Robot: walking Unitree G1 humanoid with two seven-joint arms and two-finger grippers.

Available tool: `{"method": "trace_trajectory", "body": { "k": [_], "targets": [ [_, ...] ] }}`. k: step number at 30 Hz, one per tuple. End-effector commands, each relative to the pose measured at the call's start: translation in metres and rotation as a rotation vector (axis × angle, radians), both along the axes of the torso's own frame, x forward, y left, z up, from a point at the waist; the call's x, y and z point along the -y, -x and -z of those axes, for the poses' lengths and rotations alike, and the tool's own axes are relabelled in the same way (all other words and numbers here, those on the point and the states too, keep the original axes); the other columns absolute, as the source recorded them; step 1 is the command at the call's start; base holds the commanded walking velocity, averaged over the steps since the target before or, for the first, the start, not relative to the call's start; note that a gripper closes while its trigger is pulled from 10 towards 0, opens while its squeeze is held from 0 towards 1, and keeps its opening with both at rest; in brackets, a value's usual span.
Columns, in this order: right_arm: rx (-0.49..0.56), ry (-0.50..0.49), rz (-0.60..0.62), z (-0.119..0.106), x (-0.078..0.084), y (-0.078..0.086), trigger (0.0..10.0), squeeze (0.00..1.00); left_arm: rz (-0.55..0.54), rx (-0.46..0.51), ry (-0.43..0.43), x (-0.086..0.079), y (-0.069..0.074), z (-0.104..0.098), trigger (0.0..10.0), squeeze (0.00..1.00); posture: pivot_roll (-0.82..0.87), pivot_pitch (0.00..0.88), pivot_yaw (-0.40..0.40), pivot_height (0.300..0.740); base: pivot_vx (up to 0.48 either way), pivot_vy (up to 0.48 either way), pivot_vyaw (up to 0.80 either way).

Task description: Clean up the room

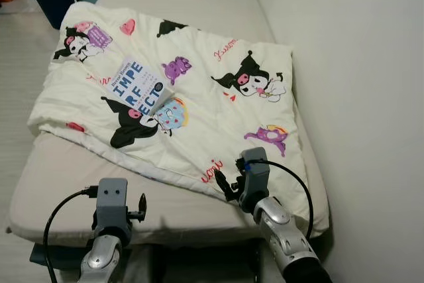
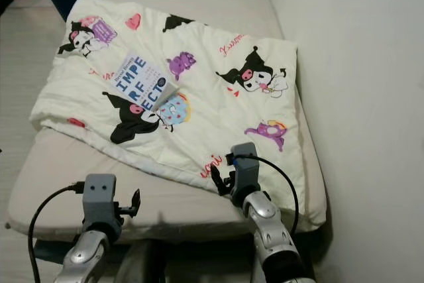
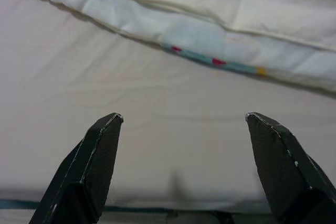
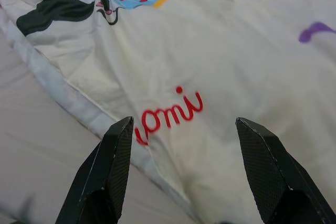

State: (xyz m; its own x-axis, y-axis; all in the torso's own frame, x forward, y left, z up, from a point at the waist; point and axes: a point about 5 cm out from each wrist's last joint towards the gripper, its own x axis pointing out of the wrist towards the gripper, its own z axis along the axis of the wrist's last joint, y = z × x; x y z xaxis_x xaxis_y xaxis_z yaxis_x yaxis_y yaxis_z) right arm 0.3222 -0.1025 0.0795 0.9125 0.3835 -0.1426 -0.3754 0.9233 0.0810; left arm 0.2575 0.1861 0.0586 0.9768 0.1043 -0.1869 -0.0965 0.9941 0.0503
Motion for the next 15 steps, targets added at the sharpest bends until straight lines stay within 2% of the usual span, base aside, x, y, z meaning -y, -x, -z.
{"method": "trace_trajectory", "body": {
  "k": [1,12,15],
  "targets": [
    [-0.020,-0.007,0.002,0.007,0.001,0.005,10.0,0.00,-0.003,-0.019,0.006,0.000,0.004,0.003,10.0,0.00,0.02,0.207,-0.002,0.570,0.000,0.000,0.00],
    [-0.017,-0.003,-0.001,0.006,0.002,0.005,10.0,0.00,-0.032,-0.020,0.030,-0.004,0.003,0.002,10.0,0.00,0.02,0.211,-0.008,0.570,0.000,0.000,0.00],
    [-0.015,0.000,-0.006,0.006,0.002,0.005,10.0,0.00,-0.079,-0.005,0.050,-0.011,0.000,-0.001,10.0,0.00,0.02,0.213,-0.010,0.570,0.000,0.000,0.00]
  ]
}}
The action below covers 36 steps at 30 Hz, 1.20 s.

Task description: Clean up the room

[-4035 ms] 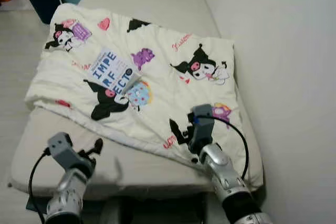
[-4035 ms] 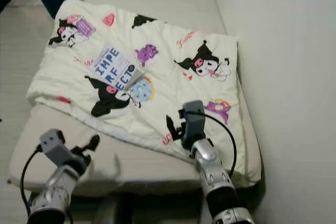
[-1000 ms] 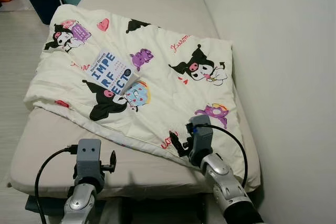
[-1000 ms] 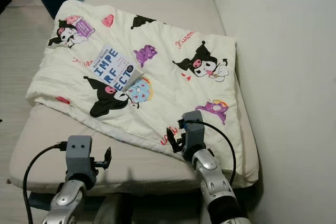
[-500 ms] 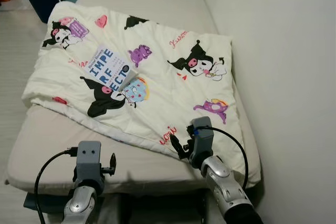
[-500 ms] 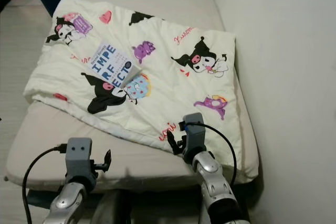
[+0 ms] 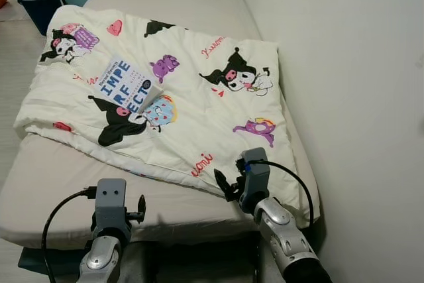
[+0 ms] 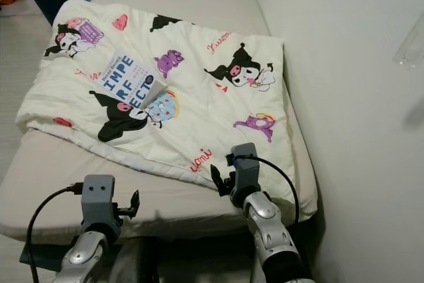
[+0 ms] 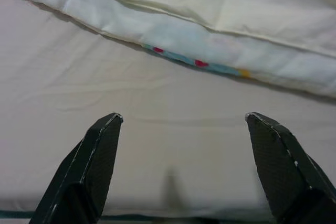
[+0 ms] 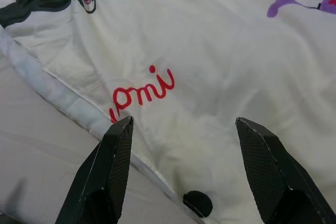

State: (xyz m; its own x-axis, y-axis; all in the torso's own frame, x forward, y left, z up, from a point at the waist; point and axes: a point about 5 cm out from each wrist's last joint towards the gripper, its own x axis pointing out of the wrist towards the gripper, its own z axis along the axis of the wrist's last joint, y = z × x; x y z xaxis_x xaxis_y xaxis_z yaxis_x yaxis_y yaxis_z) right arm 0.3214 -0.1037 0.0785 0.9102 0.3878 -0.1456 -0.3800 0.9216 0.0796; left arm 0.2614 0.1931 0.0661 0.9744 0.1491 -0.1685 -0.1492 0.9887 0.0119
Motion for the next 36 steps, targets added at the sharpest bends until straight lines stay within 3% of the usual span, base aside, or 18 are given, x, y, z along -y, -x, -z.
{"method": "trace_trajectory", "body": {
  "k": [1,4,5,6,7,8,10,12,13,16,17,18,20,25,26,27,31,36],
  "targets": [
    [-0.012,-0.001,-0.002,0.005,0.001,0.005,10.0,0.00,-0.044,-0.026,0.023,-0.007,0.004,0.006,10.0,0.00,0.02,0.214,-0.015,0.570,0.000,0.000,0.00],
    [-0.012,0.000,-0.005,0.005,0.001,0.005,10.0,0.00,-0.085,-0.032,0.048,-0.013,0.001,0.007,10.0,0.00,0.02,0.218,-0.020,0.570,0.000,0.000,0.00],
    [-0.011,0.002,-0.013,0.005,0.001,0.006,10.0,0.00,-0.111,-0.031,0.092,-0.019,-0.003,0.008,10.0,0.41,0.02,0.223,-0.026,0.570,0.000,0.000,0.00],
    [-0.010,0.006,-0.024,0.005,0.000,0.006,10.0,0.00,-0.132,-0.012,0.203,-0.026,-0.007,0.008,10.0,1.00,0.02,0.241,-0.032,0.570,0.000,0.000,0.00],
    [-0.008,0.008,-0.033,0.004,-0.001,0.006,10.0,0.00,-0.144,0.006,0.283,-0.030,-0.011,0.008,10.0,1.00,0.02,0.241,-0.032,0.570,0.000,0.000,0.00],
    [-0.008,0.008,-0.033,0.004,-0.001,0.006,10.0,0.00,-0.144,0.006,0.283,-0.030,-0.011,0.008,10.0,1.00,0.02,0.241,-0.032,0.570,0.000,0.000,0.00],
    [0.004,0.022,-0.059,0.000,-0.003,0.005,10.0,0.00,-0.216,0.039,0.506,-0.045,-0.021,0.012,10.0,1.00,-0.01,0.283,-0.046,0.570,0.000,0.000,0.00],
    [0.014,0.028,-0.073,-0.003,-0.004,0.004,10.0,0.00,-0.246,0.059,0.617,-0.051,-0.027,0.013,10.0,1.00,-0.02,0.296,-0.050,0.570,0.000,0.000,0.00],
    [0.040,0.042,-0.092,-0.012,-0.003,0.003,10.0,0.00,-0.248,0.068,0.732,-0.054,-0.038,0.013,10.0,1.00,-0.07,0.347,-0.054,0.570,0.000,0.000,0.00],
    [0.050,0.046,-0.099,-0.016,-0.003,0.002,10.0,0.00,-0.249,0.069,0.765,-0.055,-0.042,0.013,10.0,1.00,-0.07,0.347,-0.054,0.570,0.000,0.000,0.00],
    [0.065,0.052,-0.107,-0.020,-0.004,0.001,10.0,0.00,-0.245,0.080,0.821,-0.055,-0.046,0.012,10.0,1.00,-0.08,0.362,-0.055,0.570,0.000,0.000,0.00],
    [0.065,0.052,-0.107,-0.020,-0.004,0.001,10.0,0.00,-0.245,0.080,0.821,-0.055,-0.046,0.012,10.0,1.00,-0.08,0.362,-0.055,0.570,0.000,0.000,0.00],
    [0.120,0.057,-0.125,-0.039,-0.007,-0.001,10.0,0.00,-0.227,0.112,0.932,-0.053,-0.060,0.005,10.0,1.00,-0.13,0.417,-0.041,0.570,0.000,0.000,0.00],
    [0.175,0.067,-0.151,-0.057,-0.013,-0.002,10.0,0.00,-0.224,0.135,1.013,-0.051,-0.072,-0.001,10.0,1.00,-0.14,0.441,-0.033,0.570,0.000,0.000,0.00],
    [0.193,0.075,-0.161,-0.062,-0.015,-0.001,10.0,0.00,-0.225,0.153,1.061,-0.051,-0.075,-0.004,10.0,1.00,-0.16,0.463,-0.020,0.570,0.000,0.000,0.00],
    [0.212,0.081,-0.172,-0.067,-0.018,0.000,10.0,0.00,-0.224,0.167,1.103,-0.050,-0.079,-0.007,10.0,0.02,-0.18,0.476,-0.012,0.570,0.000,0.000,0.00],
    [0.235,0.088,-0.186,-0.075,-0.023,0.005,10.0,0.00,-0.207,0.201,1.157,-0.048,-0.086,-0.015,10.0,0.00,-0.20,0.491,-0.007,0.570,0.000,0.000,0.00],
    [0.231,0.103,-0.203,-0.077,-0.026,0.020,10.0,0.00,-0.120,0.277,1.244,-0.040,-0.105,-0.042,10.0,0.00,-0.24,0.505,-0.001,0.570,0.000,0.000,0.00]
  ]
}}
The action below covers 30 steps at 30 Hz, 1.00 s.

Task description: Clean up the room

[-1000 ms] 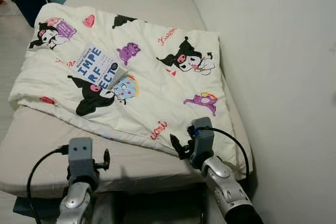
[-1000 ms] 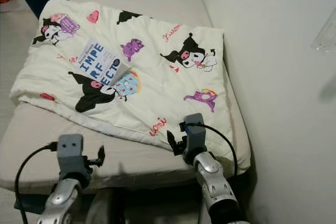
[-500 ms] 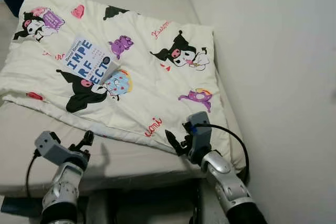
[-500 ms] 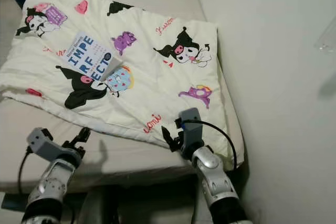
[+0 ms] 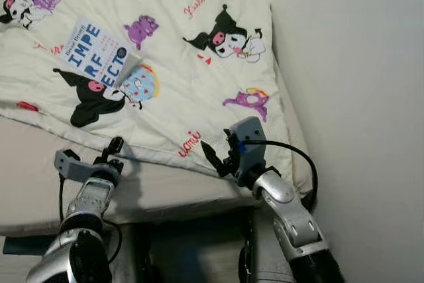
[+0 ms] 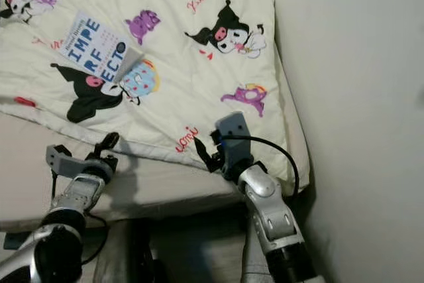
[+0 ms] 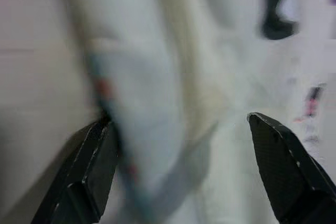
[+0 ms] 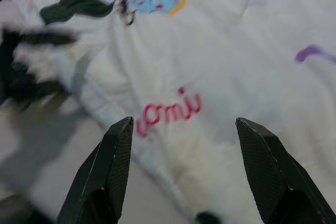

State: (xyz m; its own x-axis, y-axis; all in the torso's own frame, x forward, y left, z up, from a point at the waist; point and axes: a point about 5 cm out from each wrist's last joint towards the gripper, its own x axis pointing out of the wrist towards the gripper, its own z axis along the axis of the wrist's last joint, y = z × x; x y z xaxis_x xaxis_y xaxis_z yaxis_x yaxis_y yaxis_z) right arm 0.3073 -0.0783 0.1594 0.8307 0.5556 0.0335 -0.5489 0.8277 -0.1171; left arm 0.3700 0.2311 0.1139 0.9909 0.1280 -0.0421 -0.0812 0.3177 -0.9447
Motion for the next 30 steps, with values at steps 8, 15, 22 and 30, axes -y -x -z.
{"method": "trace_trajectory", "body": {
  "k": [8,15,22,30],
  "targets": [
    [-0.032,0.029,0.010,0.002,0.003,0.014,10.0,0.00,0.072,0.105,-0.005,0.013,-0.018,-0.032,10.0,0.00,-0.27,0.511,-0.002,0.570,0.000,0.000,0.00],
    [-0.045,0.039,0.017,0.002,0.002,0.017,10.0,0.00,0.079,0.140,-0.029,0.014,-0.023,-0.043,0.0,0.00,-0.26,0.512,0.003,0.570,0.000,0.000,0.00],
    [-0.057,0.031,0.020,0.002,0.001,0.018,10.0,0.00,0.043,0.118,-0.038,0.006,-0.018,-0.035,0.0,0.00,-0.26,0.512,0.002,0.570,0.000,0.000,0.00],
    [-0.065,0.042,0.016,0.006,0.002,0.018,10.0,0.00,-0.053,0.069,-0.096,-0.016,-0.001,-0.011,0.0,0.00,-0.23,0.506,0.000,0.570,0.000,0.000,0.00]
  ]
}}
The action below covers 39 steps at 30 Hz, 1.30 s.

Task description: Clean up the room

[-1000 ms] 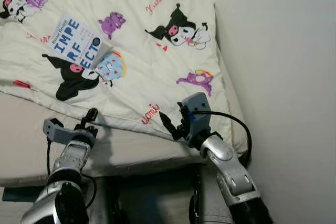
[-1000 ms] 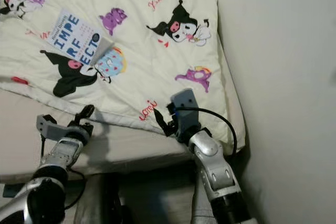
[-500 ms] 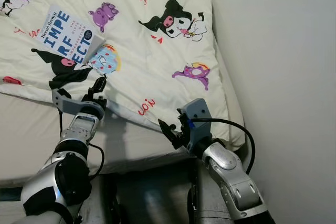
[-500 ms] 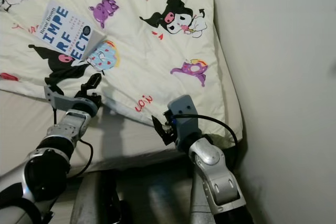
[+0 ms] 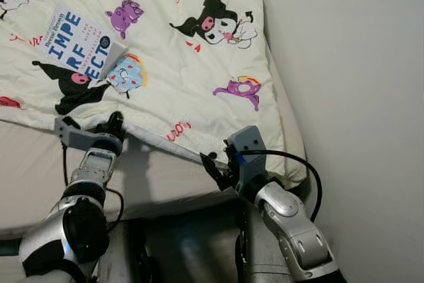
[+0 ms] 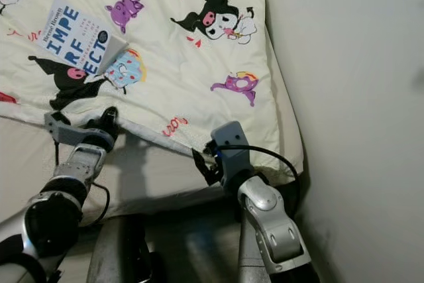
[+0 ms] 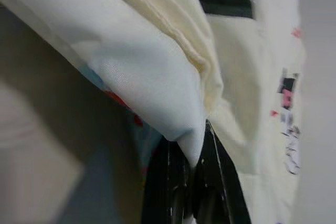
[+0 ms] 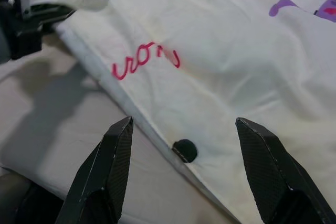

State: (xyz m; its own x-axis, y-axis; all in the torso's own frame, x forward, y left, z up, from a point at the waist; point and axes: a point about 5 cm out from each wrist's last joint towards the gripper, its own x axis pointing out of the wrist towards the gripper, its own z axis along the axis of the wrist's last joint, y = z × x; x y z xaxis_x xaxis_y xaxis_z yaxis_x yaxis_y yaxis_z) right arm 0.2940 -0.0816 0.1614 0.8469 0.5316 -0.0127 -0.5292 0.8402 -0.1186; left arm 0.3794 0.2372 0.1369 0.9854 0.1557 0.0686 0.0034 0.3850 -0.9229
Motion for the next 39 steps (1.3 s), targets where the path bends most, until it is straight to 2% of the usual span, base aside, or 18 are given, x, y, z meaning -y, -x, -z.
{"method": "trace_trajectory", "body": {
  "k": [1,7,11,13,17,20,21,22,24,26,27,28,29,31,35,36,38,39],
  "targets": [
    [-0.028,0.015,-0.013,0.008,-0.001,0.005,10.0,0.00,-0.026,-0.032,-0.021,-0.010,0.008,0.012,0.0,0.00,-0.23,0.506,0.000,0.570,0.000,0.000,0.00],
    [-0.032,0.023,-0.018,0.010,-0.002,0.005,10.0,0.00,-0.026,-0.053,-0.062,-0.012,0.020,0.030,0.0,0.00,-0.22,0.499,-0.001,0.570,0.000,0.000,0.00],
    [-0.033,0.025,-0.019,0.010,-0.002,0.005,10.0,0.00,-0.029,-0.056,-0.065,-0.013,0.022,0.033,0.0,0.00,-0.22,0.495,-0.001,0.570,0.000,0.000,0.00],
    [-0.031,0.025,-0.025,0.012,-0.003,0.004,10.0,0.00,0.002,-0.066,-0.123,-0.009,0.030,0.046,0.0,0.00,-0.19,0.483,0.007,0.570,0.000,0.000,0.00],
    [-0.029,0.025,-0.028,0.013,-0.004,0.003,10.0,0.00,0.016,-0.067,-0.147,-0.007,0.034,0.052,0.0,0.00,-0.18,0.477,0.011,0.570,0.000,0.000,0.00],
    [-0.023,0.020,-0.038,0.014,-0.009,0.000,10.0,0.00,0.024,-0.034,-0.232,-0.005,0.057,0.071,0.0,0.00,-0.14,0.454,0.012,0.570,0.000,0.000,0.00],
    [-0.023,0.020,-0.038,0.014,-0.009,0.000,10.0,0.00,0.024,-0.034,-0.232,-0.005,0.057,0.071,0.0,0.00,-0.14,0.454,0.012,0.570,0.000,0.000,0.00],
    [-0.022,0.017,-0.044,0.014,-0.010,-0.001,10.0,0.00,0.021,-0.028,-0.261,-0.004,0.068,0.077,0.0,0.00,-0.13,0.449,0.012,0.570,0.000,0.000,0.00],
    [-0.022,0.017,-0.044,0.014,-0.010,-0.001,10.0,0.00,0.021,-0.028,-0.261,-0.004,0.068,0.077,0.0,0.00,-0.13,0.449,0.012,0.570,0.000,0.000,0.00],
    [-0.020,0.016,-0.062,0.016,-0.014,-0.003,10.0,0.00,0.006,-0.022,-0.303,-0.003,0.090,0.082,0.0,0.00,-0.10,0.438,0.008,0.570,0.000,0.000,0.00],
    [-0.020,0.016,-0.062,0.016,-0.014,-0.003,10.0,0.00,0.006,-0.022,-0.303,-0.003,0.090,0.082,0.0,0.00,-0.10,0.438,0.008,0.570,0.000,0.000,0.00],
    [-0.020,0.015,-0.071,0.016,-0.016,-0.004,10.0,0.00,0.007,-0.023,-0.327,-0.002,0.100,0.083,0.0,0.00,-0.09,0.437,0.009,0.570,0.000,0.000,0.00],
    [-0.020,0.015,-0.071,0.016,-0.016,-0.004,10.0,0.00,0.007,-0.023,-0.327,-0.002,0.100,0.083,0.0,0.00,-0.09,0.437,0.009,0.570,0.000,0.000,0.00],
    [-0.019,0.012,-0.084,0.018,-0.020,-0.005,10.0,0.00,0.007,-0.030,-0.363,-0.003,0.117,0.082,0.0,0.00,-0.08,0.428,0.013,0.570,0.000,0.000,0.00],
    [-0.015,0.009,-0.090,0.018,-0.023,-0.005,10.0,0.00,-0.002,-0.040,-0.380,-0.004,0.130,0.081,0.0,0.00,-0.07,0.426,0.016,0.570,0.000,0.000,0.00],
    [-0.013,0.007,-0.093,0.019,-0.025,-0.005,10.0,0.00,-0.011,-0.048,-0.386,-0.004,0.140,0.080,0.0,0.00,-0.07,0.423,0.022,0.570,0.000,0.000,0.00],
    [-0.013,0.007,-0.093,0.019,-0.025,-0.005,10.0,0.00,-0.011,-0.048,-0.386,-0.004,0.140,0.080,0.0,0.00,-0.07,0.423,0.022,0.570,0.000,0.000,0.00],
    [-0.010,0.006,-0.096,0.019,-0.026,-0.005,10.0,0.00,-0.022,-0.061,-0.389,-0.003,0.152,0.080,0.0,0.00,-0.07,0.419,0.023,0.570,0.000,0.000,0.00]
  ]
}}
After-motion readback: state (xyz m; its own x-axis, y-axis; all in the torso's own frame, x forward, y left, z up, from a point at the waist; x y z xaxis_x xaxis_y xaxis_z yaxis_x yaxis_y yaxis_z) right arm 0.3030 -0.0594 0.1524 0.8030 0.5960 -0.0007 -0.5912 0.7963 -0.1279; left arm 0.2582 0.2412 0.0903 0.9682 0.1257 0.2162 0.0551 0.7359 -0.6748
